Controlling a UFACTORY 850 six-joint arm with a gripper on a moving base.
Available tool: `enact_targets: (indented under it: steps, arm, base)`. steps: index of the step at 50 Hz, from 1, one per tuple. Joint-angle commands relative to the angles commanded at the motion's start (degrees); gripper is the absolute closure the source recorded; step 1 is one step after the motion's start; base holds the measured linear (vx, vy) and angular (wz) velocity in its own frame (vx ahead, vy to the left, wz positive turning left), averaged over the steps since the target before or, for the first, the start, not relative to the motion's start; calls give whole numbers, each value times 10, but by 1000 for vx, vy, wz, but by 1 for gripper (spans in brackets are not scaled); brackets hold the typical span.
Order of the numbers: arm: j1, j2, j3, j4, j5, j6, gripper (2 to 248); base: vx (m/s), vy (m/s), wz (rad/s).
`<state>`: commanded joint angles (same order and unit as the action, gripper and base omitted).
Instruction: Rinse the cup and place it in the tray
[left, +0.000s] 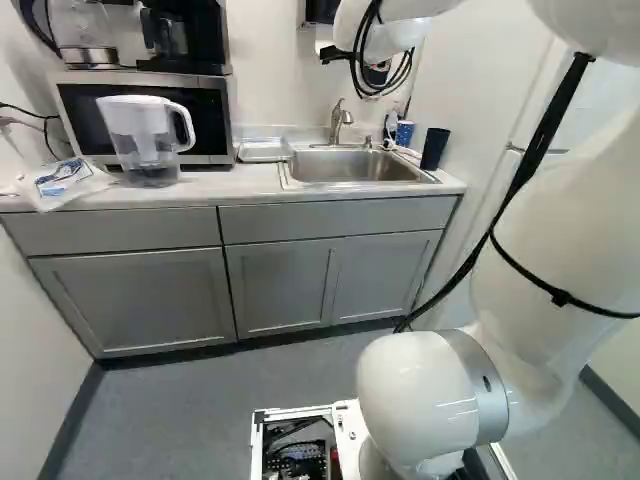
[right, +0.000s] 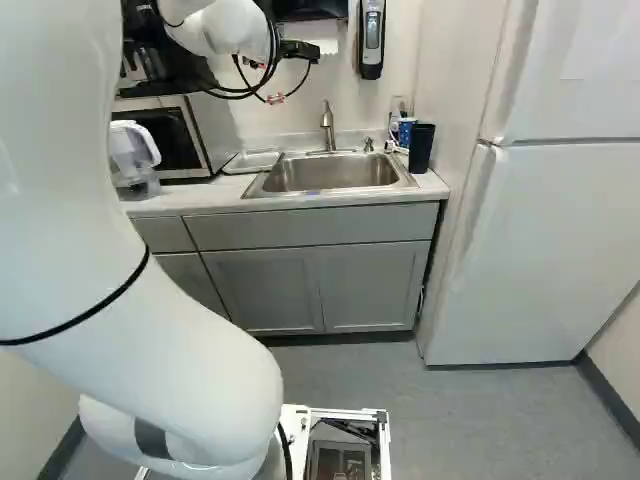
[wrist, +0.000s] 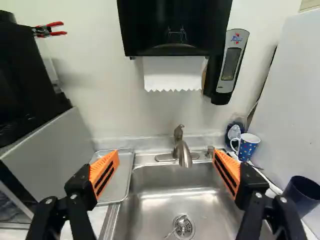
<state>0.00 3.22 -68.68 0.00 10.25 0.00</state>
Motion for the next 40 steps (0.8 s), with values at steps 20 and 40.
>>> enact_targets:
  steps: [20, 40]
  arm:
    - [0, 0, 0, 0, 0, 0, 3]
    - [0, 0, 0, 0, 0, 0, 3]
  base:
    - [96, -34, -186]
    - [98, -29, -167]
